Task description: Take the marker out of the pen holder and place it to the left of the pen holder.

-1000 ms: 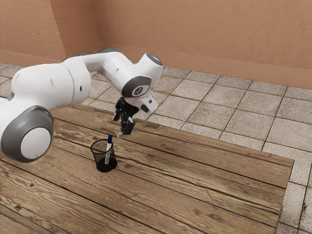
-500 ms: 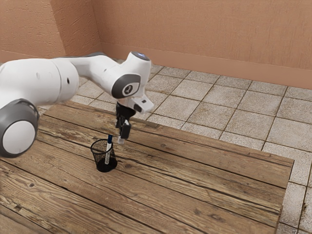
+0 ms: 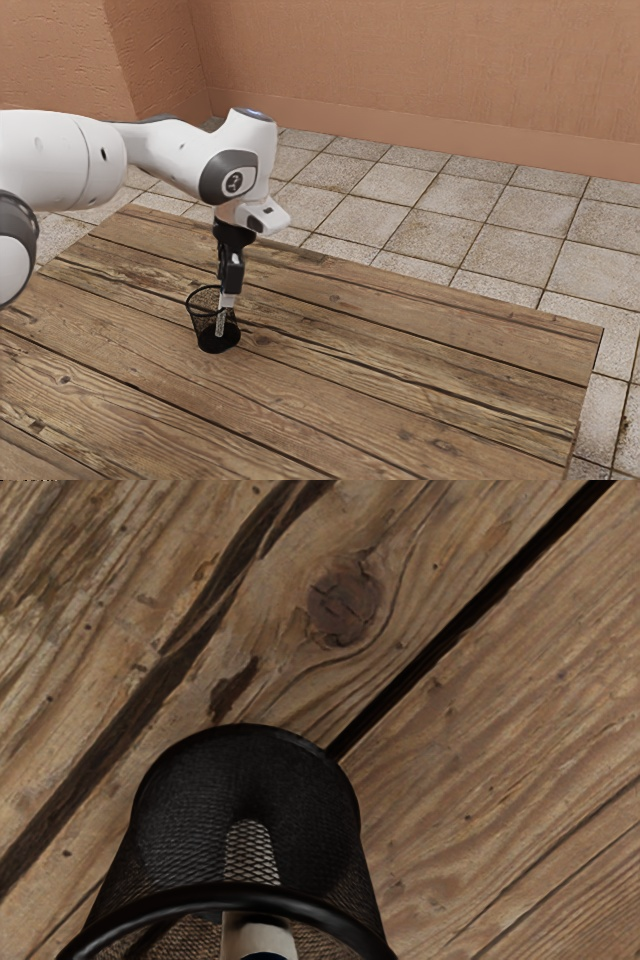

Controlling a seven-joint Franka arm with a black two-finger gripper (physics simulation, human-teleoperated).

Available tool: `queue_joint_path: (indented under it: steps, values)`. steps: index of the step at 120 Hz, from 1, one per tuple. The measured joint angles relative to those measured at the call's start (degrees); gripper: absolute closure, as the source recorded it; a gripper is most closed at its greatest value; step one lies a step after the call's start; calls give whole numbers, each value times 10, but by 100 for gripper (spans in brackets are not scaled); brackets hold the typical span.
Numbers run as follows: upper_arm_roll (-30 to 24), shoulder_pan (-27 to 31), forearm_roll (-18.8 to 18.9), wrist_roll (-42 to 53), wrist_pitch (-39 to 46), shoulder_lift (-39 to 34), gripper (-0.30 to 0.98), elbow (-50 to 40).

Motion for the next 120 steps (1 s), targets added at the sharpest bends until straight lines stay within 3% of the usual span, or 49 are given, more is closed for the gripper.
queue_joint_path:
  steps: [58,88,120]
  values:
    - [8,0,8,16,4,-4,67,-10]
    - [9,-5,20,15,12,-34,75,-18]
    - [8,-8,48,9,3,-155,77,-24]
